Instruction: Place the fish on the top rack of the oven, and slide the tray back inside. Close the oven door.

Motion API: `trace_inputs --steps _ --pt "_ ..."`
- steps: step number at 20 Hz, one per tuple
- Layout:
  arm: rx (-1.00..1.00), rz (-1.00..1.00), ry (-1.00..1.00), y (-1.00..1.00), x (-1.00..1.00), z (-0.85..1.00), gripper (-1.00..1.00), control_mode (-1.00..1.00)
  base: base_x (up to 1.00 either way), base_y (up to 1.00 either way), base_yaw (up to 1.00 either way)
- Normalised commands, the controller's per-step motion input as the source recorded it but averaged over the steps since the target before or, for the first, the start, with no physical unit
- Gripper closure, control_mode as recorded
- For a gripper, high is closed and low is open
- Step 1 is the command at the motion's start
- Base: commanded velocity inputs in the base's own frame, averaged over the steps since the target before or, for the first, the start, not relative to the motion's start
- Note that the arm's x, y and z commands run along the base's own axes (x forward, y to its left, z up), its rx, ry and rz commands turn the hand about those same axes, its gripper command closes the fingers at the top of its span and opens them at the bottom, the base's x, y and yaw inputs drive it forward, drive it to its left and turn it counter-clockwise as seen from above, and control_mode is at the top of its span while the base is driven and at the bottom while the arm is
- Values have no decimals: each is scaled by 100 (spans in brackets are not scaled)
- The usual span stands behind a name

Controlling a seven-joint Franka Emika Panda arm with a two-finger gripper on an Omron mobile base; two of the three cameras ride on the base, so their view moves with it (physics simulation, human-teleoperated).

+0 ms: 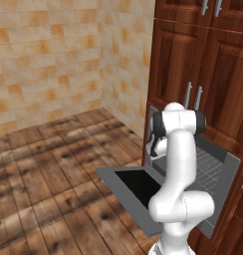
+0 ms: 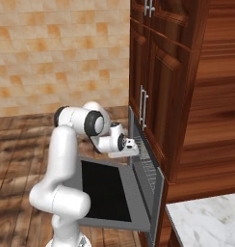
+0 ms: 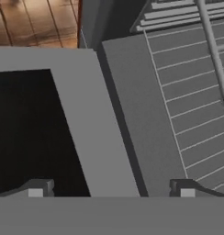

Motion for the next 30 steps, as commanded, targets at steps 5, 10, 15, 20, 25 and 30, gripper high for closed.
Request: trace_inputs --steps 5,10,15,20,25,30 --pt "-5 10 -6 90 -59 30 -100 -100 0 0 0" --pt "-3 4 -18 89 -43 77 -100 -100 0 0 0" --pt "0 0 -30 29 -70 91 -100 -100 0 0 0" --pt "3 0 -22 28 -91 97 -100 -100 0 0 0" --pt "6 0 -6 23 -56 100 -100 -100 0 0 0" --pt "10 0 2 27 -12 99 -100 -100 0 0 0"
